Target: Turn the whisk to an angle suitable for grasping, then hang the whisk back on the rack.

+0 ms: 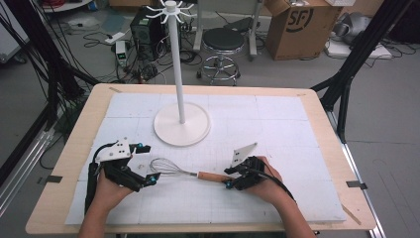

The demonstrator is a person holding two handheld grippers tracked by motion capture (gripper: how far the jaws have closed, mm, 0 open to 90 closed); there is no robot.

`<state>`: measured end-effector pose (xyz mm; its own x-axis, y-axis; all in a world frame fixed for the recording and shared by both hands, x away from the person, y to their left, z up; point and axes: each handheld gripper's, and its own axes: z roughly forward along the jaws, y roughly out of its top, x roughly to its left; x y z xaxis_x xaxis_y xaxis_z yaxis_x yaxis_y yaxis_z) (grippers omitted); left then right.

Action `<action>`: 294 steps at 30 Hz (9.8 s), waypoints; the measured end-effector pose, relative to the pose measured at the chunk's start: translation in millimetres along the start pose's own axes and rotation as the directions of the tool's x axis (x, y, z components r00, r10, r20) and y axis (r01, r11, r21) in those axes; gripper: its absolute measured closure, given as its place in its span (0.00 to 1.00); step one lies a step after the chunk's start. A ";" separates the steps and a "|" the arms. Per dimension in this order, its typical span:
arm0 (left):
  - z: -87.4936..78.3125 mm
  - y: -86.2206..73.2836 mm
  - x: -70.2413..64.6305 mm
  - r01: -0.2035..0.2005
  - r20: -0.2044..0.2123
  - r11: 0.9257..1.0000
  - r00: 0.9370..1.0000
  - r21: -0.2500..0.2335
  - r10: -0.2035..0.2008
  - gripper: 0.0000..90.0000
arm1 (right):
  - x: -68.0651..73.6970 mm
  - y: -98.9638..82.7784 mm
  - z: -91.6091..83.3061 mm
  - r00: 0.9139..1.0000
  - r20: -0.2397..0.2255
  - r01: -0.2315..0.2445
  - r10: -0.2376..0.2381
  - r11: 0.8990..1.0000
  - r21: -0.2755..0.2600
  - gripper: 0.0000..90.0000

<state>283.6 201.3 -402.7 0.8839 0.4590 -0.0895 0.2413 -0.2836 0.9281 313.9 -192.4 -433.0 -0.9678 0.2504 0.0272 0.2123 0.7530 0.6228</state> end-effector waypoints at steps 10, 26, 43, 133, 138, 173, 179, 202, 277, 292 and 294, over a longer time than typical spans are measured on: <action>0.2 -0.2 0.3 -0.001 0.000 1.000 1.000 0.003 0.001 0.02 | 0.2 -3.8 4.2 1.000 -0.024 0.016 -0.016 1.000 0.006 0.79; 0.5 -0.4 1.0 -0.001 -0.002 1.000 1.000 0.003 0.001 0.02 | 10.1 26.6 25.9 0.993 -0.058 0.104 -0.103 0.994 0.012 0.80; -3.4 -0.4 1.5 -0.001 -0.002 1.000 1.000 -0.006 0.001 0.02 | 17.6 51.8 46.1 0.988 -0.028 0.151 -0.151 0.988 0.013 0.70; -5.1 1.6 -2.6 -0.009 -0.011 1.000 1.000 -0.001 0.009 0.02 | 2.0 -56.5 -83.5 0.957 0.164 -0.147 0.237 0.891 -0.429 0.01; -2.2 3.0 -5.2 -0.016 -0.012 0.999 1.000 0.034 0.017 0.02 | 1.3 -56.3 -82.9 0.958 0.168 -0.141 0.231 0.894 -0.425 0.01; 84.7 54.4 -11.9 -0.123 0.044 0.894 0.992 0.431 0.115 0.02 | -3.4 -56.6 -78.8 0.958 0.173 -0.144 0.229 0.905 -0.401 0.01; 103.1 51.5 -9.0 -0.120 0.055 0.845 0.993 0.520 0.108 0.02 | -3.3 -56.9 -79.7 0.958 0.174 -0.143 0.229 0.904 -0.404 0.01; 123.2 33.4 -4.1 -0.132 0.084 0.702 0.991 0.700 0.102 0.51 | -3.0 -55.3 -75.6 0.962 0.175 -0.130 0.209 0.916 -0.380 0.01; 49.7 143.1 -7.1 -0.079 0.074 0.957 0.995 0.279 0.061 0.82 | -3.1 -55.8 -73.3 0.965 0.169 -0.128 0.202 0.919 -0.372 0.01; 42.7 189.3 6.9 -0.072 0.081 0.970 0.995 0.231 0.054 0.82 | -3.7 -55.6 -72.8 0.965 0.165 -0.131 0.205 0.918 -0.374 0.01; 42.4 196.7 9.0 -0.071 0.080 0.972 0.995 0.222 0.055 0.82 | -3.6 -55.7 -73.0 0.965 0.163 -0.133 0.206 0.918 -0.375 0.01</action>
<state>356.0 114.0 -236.3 0.9250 0.3741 -0.0672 0.2605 -0.4952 0.8288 295.7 -279.6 -410.7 -0.8680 0.4958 0.0273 0.2725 0.4297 0.8608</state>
